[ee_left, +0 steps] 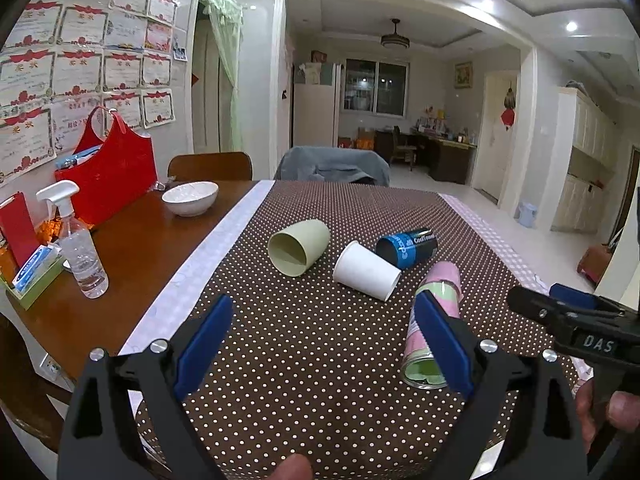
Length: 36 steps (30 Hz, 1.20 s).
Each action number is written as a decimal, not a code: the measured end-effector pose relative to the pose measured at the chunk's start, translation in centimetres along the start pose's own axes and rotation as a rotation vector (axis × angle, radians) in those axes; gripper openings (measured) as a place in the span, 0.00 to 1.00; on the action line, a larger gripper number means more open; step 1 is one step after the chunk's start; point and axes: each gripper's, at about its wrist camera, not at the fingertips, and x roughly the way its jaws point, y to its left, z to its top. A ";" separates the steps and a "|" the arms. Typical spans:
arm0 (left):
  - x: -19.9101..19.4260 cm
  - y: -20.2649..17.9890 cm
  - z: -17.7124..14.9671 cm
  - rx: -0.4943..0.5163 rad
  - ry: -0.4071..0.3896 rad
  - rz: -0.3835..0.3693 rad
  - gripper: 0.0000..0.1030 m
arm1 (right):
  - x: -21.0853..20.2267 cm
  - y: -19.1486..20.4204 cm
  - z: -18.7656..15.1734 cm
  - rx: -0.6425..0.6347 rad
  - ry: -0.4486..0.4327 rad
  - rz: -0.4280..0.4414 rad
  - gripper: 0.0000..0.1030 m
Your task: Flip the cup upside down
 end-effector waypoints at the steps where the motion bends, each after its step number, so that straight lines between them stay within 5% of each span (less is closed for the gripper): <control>1: -0.2 0.0 0.0 -0.001 -0.003 -0.004 0.88 | 0.0 0.1 0.0 -0.003 0.001 0.001 0.94; 24: 2.3 2.1 0.3 -0.026 -0.003 -0.018 0.88 | 3.1 1.6 1.4 -0.040 0.076 -0.022 0.94; 36: 5.9 4.2 -0.8 -0.058 0.061 -0.012 0.88 | 8.8 -0.3 1.9 0.103 0.279 0.047 0.94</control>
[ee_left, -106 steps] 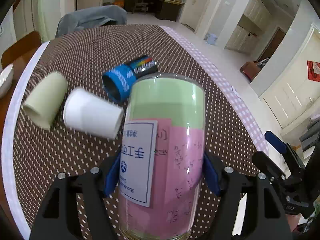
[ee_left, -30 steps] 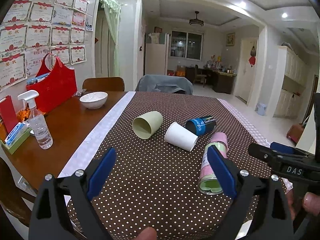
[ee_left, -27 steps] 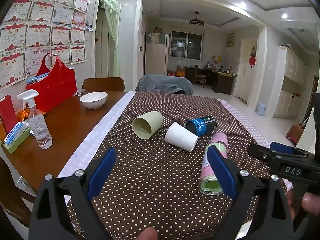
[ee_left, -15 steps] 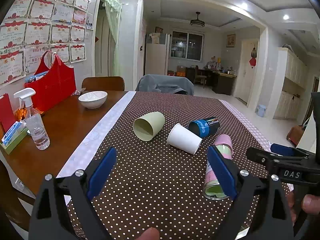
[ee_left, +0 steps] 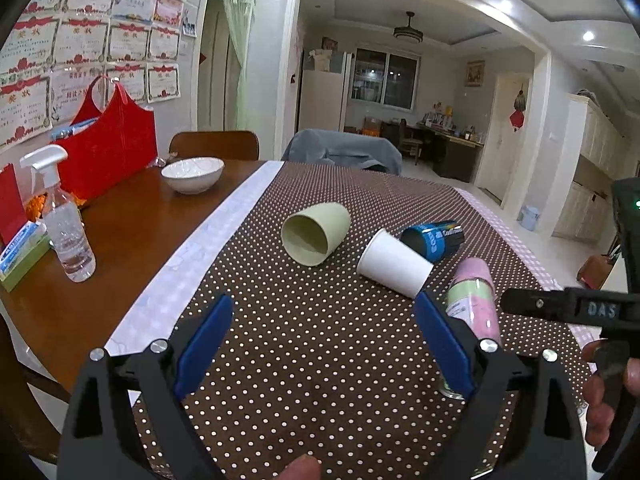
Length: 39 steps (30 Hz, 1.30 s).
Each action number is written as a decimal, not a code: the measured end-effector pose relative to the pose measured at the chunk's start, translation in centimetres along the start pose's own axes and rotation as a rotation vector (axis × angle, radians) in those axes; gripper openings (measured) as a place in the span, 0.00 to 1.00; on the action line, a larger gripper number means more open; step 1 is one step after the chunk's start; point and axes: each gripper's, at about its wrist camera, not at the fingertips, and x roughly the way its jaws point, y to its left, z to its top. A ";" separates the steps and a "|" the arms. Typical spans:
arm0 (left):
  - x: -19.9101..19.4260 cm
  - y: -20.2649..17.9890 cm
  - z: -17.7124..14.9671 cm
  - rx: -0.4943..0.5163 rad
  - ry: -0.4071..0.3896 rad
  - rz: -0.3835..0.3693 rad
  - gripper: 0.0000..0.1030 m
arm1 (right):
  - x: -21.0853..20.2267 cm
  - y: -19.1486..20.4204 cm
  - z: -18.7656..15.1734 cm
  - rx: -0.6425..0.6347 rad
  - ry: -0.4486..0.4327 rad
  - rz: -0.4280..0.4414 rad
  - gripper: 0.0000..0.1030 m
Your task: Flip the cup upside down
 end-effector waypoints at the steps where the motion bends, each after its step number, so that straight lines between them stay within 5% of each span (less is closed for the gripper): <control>1: 0.3 0.1 -0.1 -0.001 0.005 -0.001 0.88 | 0.6 -0.3 0.2 0.014 0.019 -0.007 0.94; 20: 4.7 1.4 -0.7 0.014 0.075 -0.048 0.88 | 7.3 -3.5 3.2 0.264 0.268 -0.002 0.93; 31: 5.0 1.0 -1.0 0.024 0.090 -0.056 0.88 | 10.3 -3.4 4.1 0.302 0.339 -0.029 0.70; 39: 4.4 0.5 -1.2 0.032 0.090 -0.046 0.88 | 9.9 -1.9 3.5 0.237 0.309 0.019 0.69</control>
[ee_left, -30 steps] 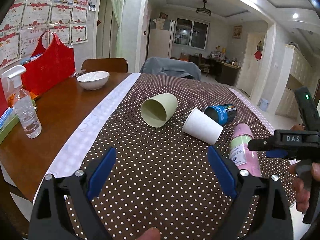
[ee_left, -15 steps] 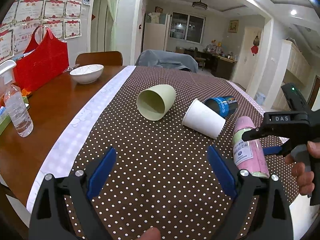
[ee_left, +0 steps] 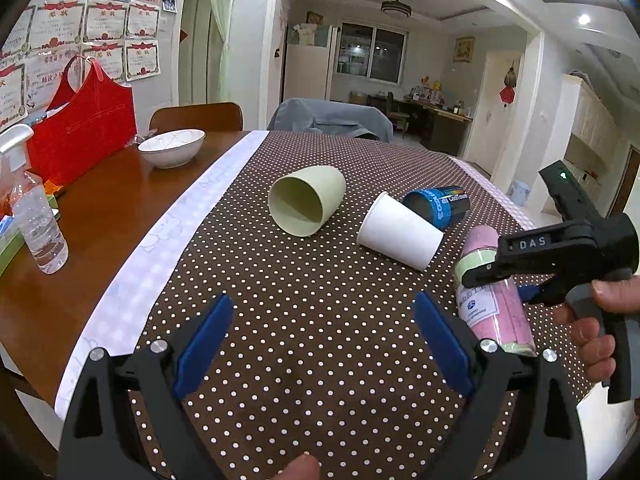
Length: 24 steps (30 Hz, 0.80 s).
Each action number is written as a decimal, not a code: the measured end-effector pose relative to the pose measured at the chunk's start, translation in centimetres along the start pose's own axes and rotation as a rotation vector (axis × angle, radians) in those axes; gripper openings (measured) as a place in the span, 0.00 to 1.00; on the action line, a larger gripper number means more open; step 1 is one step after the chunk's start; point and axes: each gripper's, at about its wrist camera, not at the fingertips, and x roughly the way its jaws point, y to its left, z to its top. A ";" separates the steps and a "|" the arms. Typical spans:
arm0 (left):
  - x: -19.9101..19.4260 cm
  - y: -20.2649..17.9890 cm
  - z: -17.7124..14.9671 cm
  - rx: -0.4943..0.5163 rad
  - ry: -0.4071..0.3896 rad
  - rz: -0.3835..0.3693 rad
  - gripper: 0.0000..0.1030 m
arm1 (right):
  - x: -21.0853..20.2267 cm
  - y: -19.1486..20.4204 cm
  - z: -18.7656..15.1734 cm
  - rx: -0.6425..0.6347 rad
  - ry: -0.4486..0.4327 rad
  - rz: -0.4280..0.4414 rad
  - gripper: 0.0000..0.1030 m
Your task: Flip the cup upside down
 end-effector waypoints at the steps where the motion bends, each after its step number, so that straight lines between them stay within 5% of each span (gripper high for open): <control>1: -0.2 -0.1 0.0 0.001 -0.001 0.003 0.88 | -0.3 -0.1 -0.3 -0.007 -0.009 0.012 0.69; 13: -3.8 -2.2 -1.0 0.022 -0.035 0.029 0.88 | -5.8 -0.7 -4.3 -0.083 -0.243 0.200 0.67; 24: -5.5 -2.9 -1.0 0.013 -0.060 0.068 0.88 | -10.8 0.1 -6.2 -0.273 -0.563 0.093 0.67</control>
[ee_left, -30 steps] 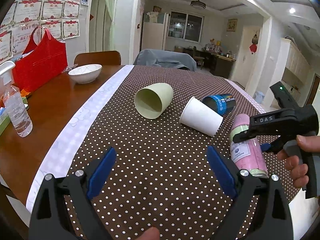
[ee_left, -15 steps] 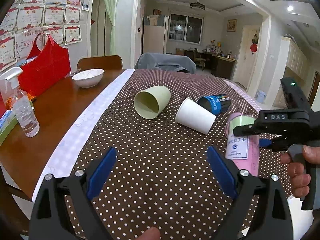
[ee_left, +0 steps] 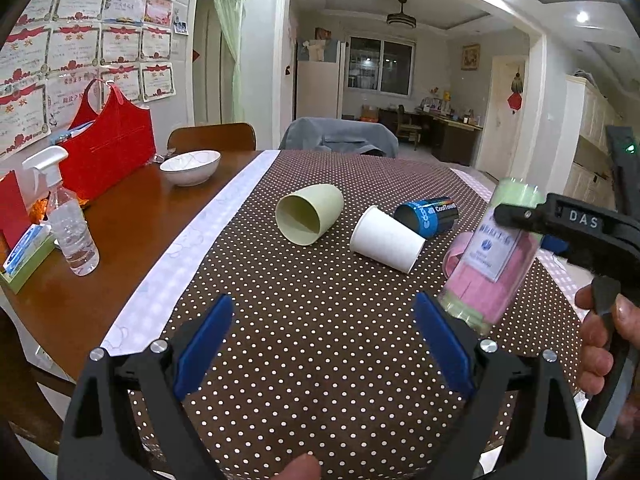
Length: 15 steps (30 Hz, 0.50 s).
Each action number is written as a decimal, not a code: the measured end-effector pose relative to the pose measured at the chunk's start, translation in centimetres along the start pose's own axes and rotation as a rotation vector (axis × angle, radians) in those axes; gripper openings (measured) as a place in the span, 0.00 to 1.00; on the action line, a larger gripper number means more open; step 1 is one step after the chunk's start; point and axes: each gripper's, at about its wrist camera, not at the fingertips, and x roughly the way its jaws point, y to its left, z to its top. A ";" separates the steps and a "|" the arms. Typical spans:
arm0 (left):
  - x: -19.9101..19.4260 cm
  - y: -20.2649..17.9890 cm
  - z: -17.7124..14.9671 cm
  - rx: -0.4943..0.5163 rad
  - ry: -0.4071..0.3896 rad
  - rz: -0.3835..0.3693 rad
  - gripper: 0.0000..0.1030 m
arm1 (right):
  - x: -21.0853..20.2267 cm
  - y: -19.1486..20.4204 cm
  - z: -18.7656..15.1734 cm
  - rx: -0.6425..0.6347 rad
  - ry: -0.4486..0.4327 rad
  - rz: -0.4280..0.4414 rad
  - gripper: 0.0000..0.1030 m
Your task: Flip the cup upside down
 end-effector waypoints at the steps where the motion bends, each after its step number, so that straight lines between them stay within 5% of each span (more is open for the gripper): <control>1: 0.0 0.0 0.0 -0.002 -0.001 -0.001 0.88 | -0.1 0.2 0.1 -0.027 -0.020 -0.016 0.67; 5: -0.2 -0.4 0.2 -0.006 -0.002 -0.007 0.88 | 0.1 1.2 -0.4 -0.171 -0.090 -0.106 0.67; 15: -0.7 -0.9 -0.2 -0.009 -0.001 -0.002 0.88 | 2.6 2.2 -1.9 -0.307 -0.090 -0.168 0.68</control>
